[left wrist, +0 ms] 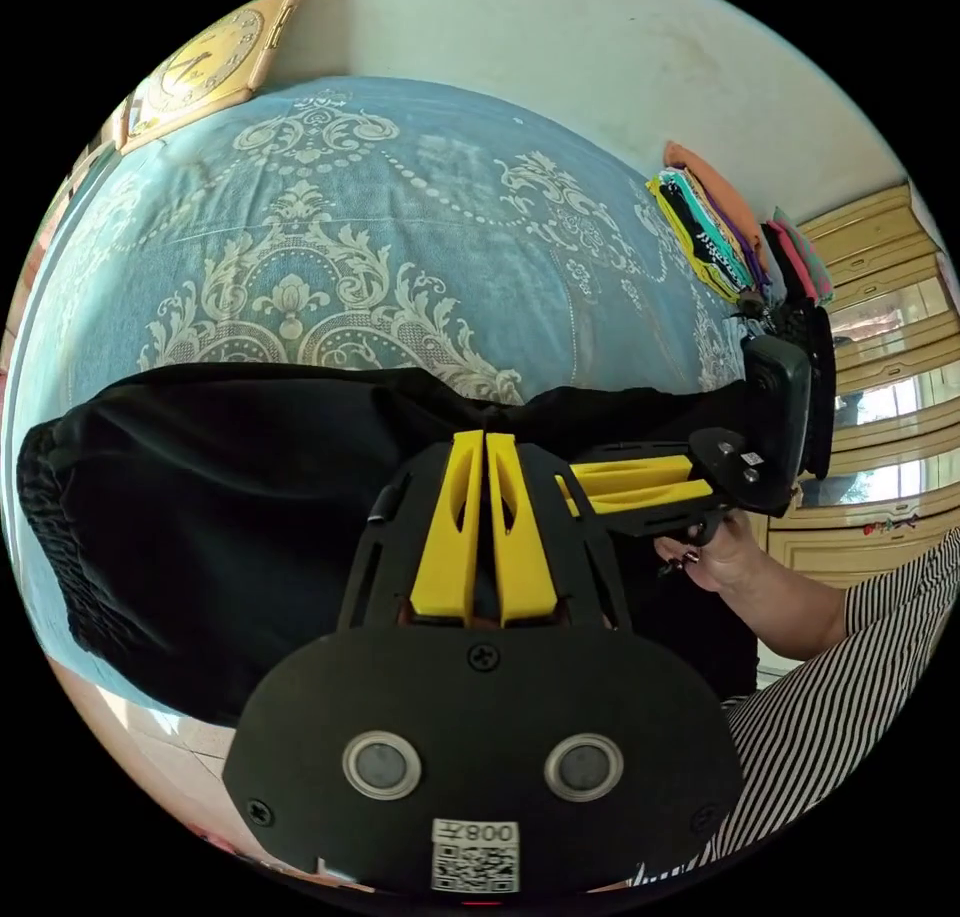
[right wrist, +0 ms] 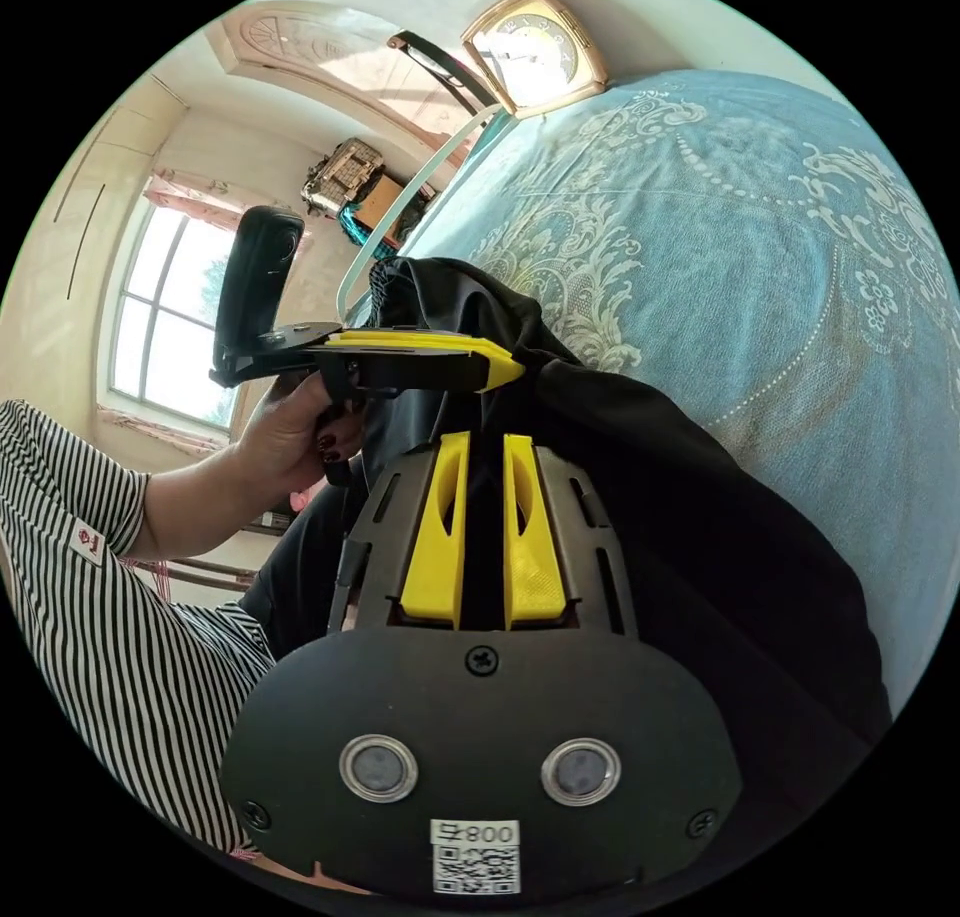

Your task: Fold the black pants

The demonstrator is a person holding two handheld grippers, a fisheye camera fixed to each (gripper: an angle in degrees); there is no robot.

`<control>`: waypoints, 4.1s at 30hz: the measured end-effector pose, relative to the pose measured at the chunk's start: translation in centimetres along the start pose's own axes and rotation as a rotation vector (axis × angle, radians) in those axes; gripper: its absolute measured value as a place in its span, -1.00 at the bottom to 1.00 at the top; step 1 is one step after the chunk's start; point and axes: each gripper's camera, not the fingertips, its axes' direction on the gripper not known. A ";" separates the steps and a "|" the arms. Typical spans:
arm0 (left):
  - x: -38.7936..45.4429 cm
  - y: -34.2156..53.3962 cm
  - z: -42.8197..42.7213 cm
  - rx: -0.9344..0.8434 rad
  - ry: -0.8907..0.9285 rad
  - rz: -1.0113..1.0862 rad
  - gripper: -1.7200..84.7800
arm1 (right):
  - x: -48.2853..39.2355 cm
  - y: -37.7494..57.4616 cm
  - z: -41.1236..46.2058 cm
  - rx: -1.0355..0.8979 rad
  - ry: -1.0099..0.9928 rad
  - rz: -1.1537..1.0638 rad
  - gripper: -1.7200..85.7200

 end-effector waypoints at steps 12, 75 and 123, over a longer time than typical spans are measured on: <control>-3.9 4.6 -7.4 0.249 0.279 -0.121 -0.95 | -4.3 -3.6 -5.3 0.142 0.192 -0.120 -0.81; 4.7 -11.2 -1.4 0.142 0.021 0.174 -0.92 | -3.0 -1.1 -11.1 -0.197 0.420 -0.102 -0.91; 9.9 -5.8 -0.2 -0.192 0.166 0.283 -0.95 | -4.1 19.6 -9.7 -0.275 0.298 -0.015 -0.96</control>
